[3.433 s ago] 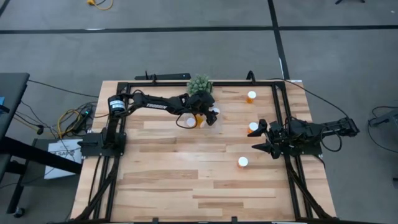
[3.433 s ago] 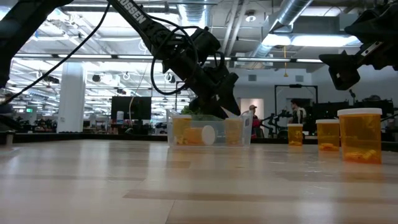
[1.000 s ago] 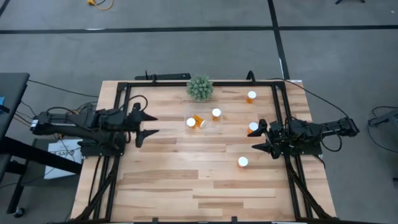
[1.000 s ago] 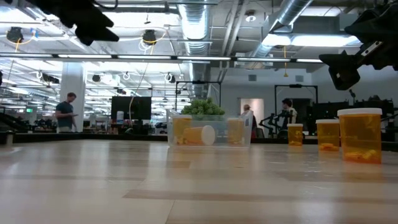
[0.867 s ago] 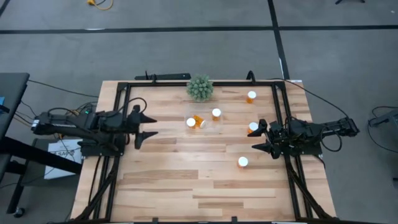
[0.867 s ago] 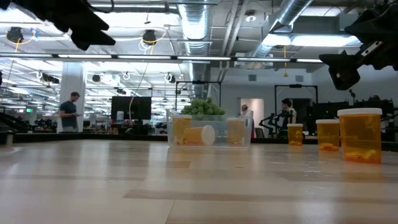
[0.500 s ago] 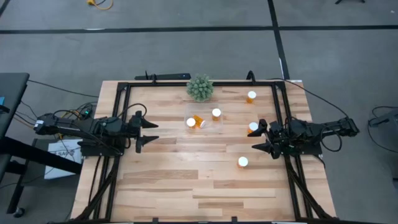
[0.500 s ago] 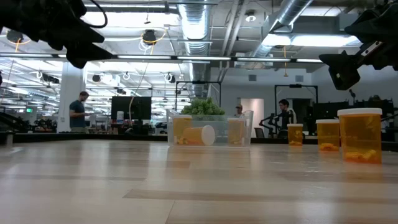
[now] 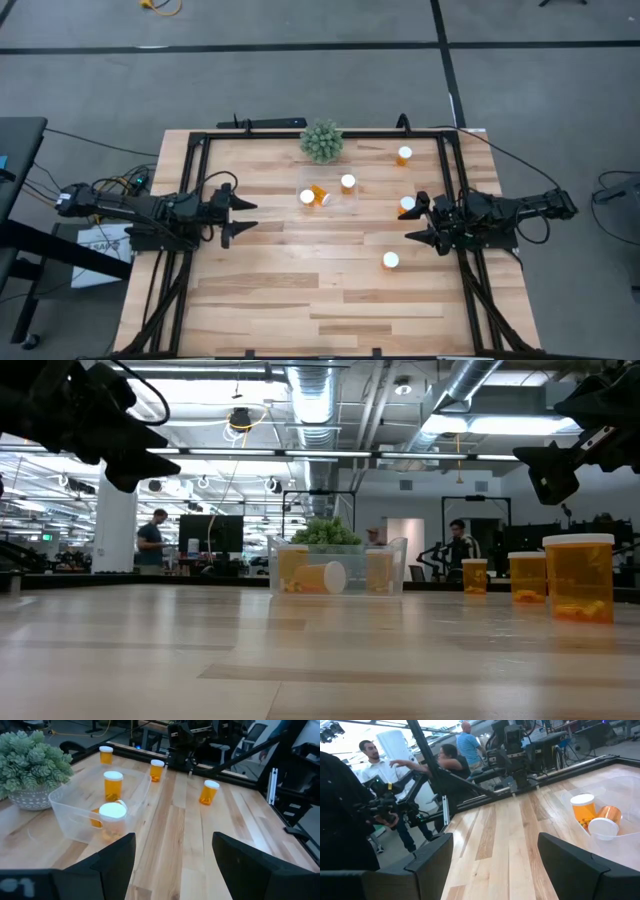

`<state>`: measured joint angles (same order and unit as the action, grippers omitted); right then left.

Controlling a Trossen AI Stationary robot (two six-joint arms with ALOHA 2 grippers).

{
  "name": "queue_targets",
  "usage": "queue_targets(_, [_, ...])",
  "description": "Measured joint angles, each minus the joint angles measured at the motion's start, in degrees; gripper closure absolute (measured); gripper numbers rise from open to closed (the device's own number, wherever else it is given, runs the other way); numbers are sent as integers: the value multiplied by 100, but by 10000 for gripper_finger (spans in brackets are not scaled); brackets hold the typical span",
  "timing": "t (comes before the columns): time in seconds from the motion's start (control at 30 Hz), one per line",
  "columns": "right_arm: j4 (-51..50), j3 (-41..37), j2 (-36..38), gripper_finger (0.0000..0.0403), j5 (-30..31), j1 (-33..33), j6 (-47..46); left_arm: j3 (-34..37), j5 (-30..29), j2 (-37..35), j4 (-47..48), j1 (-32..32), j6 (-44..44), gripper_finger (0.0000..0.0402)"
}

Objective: Pick and place pill bottles into a basket
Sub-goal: Put the orange pill bottle into the transparent bin

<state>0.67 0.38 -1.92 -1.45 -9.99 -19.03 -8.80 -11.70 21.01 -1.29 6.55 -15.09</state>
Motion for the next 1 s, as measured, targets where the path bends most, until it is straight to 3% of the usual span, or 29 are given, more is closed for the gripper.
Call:
queue_targets(0.47, [1,-2,-1,117,1,0,0,46,-519,-1190,484,0,267,148])
queue_targets(0.77, [1,-2,-1,117,0,1,0,49,-551,-1805,694,0,416,148])
queue_targets(1.0, [0,-1,0,117,0,-1,0,587,-498,-2046,43,0,375,148])
